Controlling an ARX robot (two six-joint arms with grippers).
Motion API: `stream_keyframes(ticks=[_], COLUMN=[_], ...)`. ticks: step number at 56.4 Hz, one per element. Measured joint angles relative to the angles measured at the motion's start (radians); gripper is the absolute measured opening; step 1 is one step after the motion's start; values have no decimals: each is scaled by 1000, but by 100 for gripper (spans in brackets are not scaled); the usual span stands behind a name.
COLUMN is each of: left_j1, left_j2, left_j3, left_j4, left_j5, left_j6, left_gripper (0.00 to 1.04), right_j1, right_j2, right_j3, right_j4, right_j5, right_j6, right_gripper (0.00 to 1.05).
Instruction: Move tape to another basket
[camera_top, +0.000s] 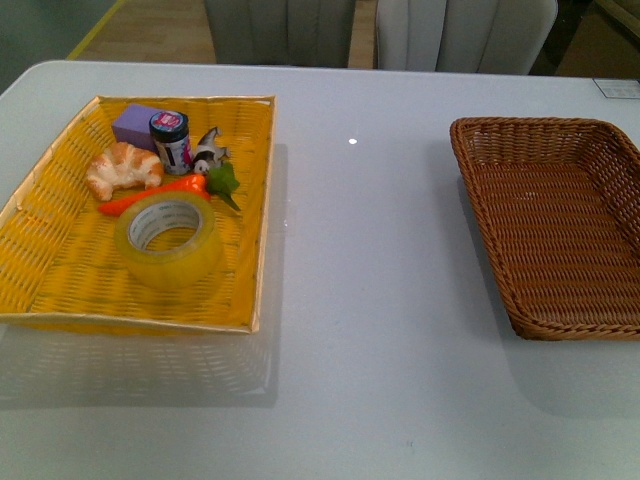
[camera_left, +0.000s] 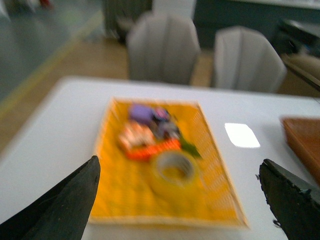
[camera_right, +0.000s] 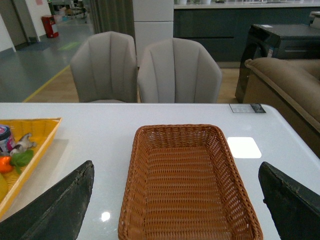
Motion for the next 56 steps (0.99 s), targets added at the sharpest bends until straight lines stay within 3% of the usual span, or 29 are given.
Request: stream_keyframes(ticks=[2, 7, 12, 20, 32, 56], left_j1=[9, 14, 15, 16, -3, -48], left_j2=[114, 385, 705, 1118, 1630, 1985], left_j3=[24, 77, 154, 276, 487, 760], left_j4=[33, 228, 466, 680, 728, 686], left_j5=[69, 115, 95, 38, -14, -64], left_j6=[-68, -152, -164, -129, -90, -83], left_gripper=[96, 96, 96, 96, 96, 96], right_j1=[0, 0, 0, 0, 0, 0], right_j2=[0, -1, -1, -1, -1, -1], right_j3=[0, 0, 0, 0, 0, 0], right_j4=[0, 0, 0, 0, 0, 0], right_j5=[-1, -1, 0, -1, 0, -1], right_j6=[0, 0, 0, 0, 0, 0], right_gripper=[96, 96, 96, 96, 96, 96])
